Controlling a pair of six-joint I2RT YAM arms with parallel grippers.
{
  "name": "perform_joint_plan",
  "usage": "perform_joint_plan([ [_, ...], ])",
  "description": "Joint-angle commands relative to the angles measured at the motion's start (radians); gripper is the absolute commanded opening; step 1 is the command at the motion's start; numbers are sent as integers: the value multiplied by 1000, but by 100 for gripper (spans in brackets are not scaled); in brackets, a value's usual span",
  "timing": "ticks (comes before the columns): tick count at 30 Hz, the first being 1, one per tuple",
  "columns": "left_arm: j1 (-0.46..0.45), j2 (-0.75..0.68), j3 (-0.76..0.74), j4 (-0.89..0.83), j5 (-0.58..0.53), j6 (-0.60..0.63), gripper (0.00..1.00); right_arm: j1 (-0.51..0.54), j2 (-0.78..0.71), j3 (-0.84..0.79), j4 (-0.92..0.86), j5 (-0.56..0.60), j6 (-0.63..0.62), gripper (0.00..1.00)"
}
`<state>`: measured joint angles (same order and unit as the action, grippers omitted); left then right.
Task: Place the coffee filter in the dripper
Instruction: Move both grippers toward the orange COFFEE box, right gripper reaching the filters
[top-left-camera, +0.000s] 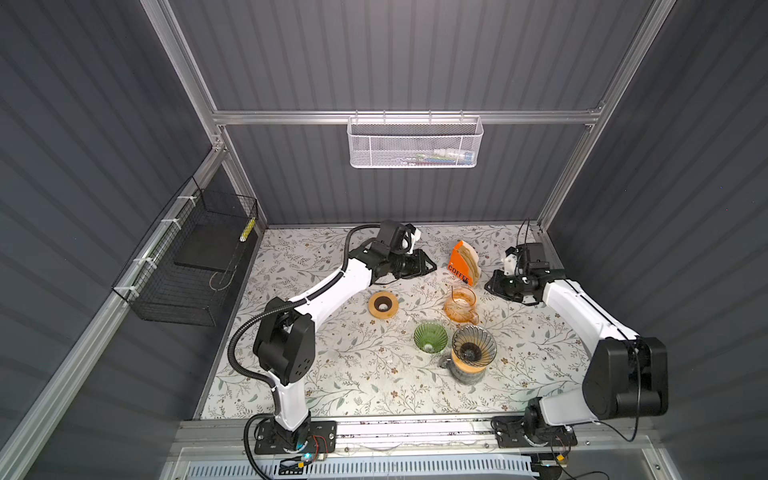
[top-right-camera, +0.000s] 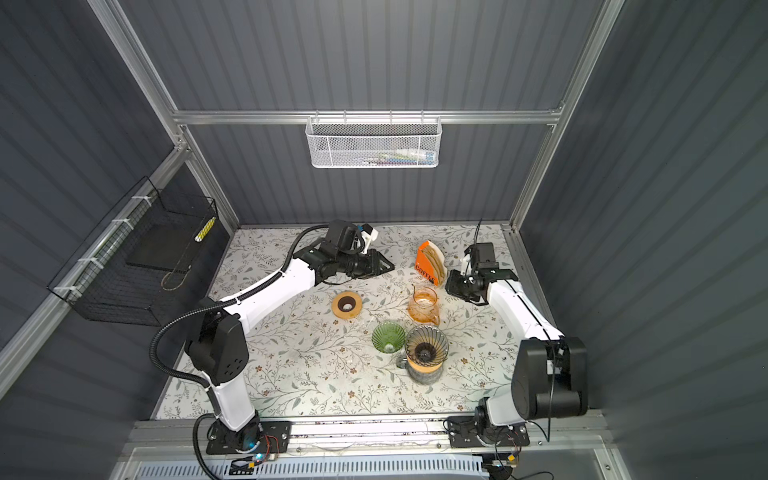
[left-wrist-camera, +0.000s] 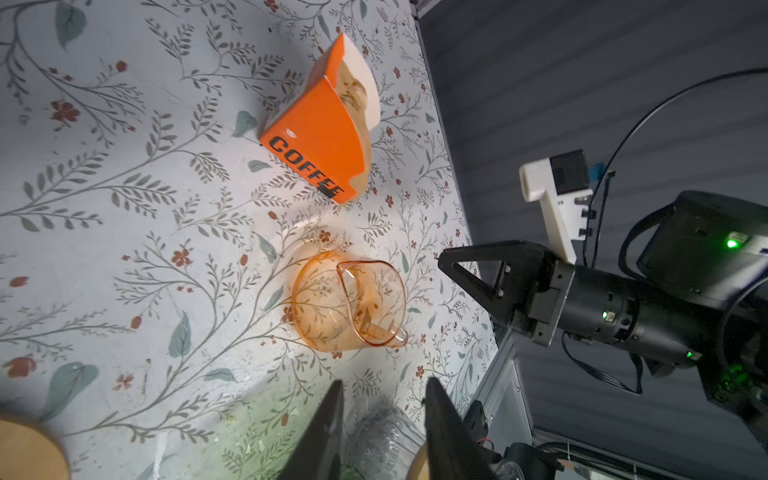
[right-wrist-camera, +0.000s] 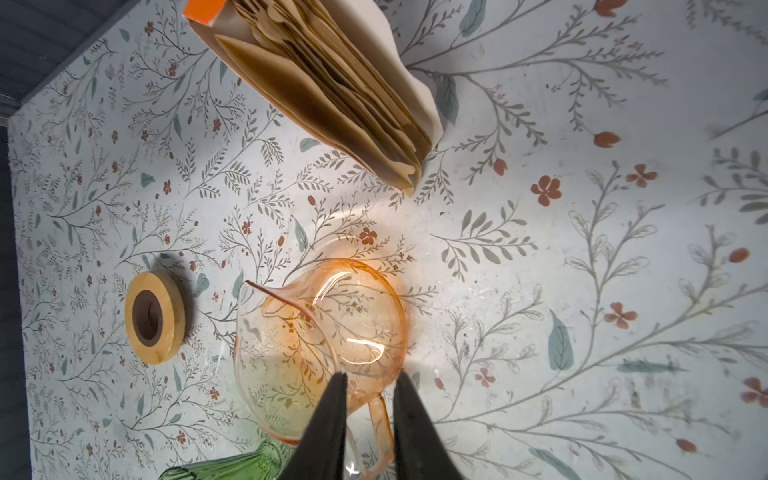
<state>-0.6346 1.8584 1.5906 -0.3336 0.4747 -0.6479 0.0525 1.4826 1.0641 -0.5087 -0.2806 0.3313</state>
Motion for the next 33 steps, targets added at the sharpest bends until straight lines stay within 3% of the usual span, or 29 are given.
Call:
perform_joint_plan([
  [1, 2, 28, 32, 28, 56, 4, 34, 6, 45, 64, 23, 13, -53, 23],
  [16, 33, 61, -11, 80, 65, -14, 33, 69, 293, 243, -6, 85, -122, 19],
  [33, 47, 90, -26, 111, 82, -33, 33, 84, 451, 378, -47, 136, -152, 18],
])
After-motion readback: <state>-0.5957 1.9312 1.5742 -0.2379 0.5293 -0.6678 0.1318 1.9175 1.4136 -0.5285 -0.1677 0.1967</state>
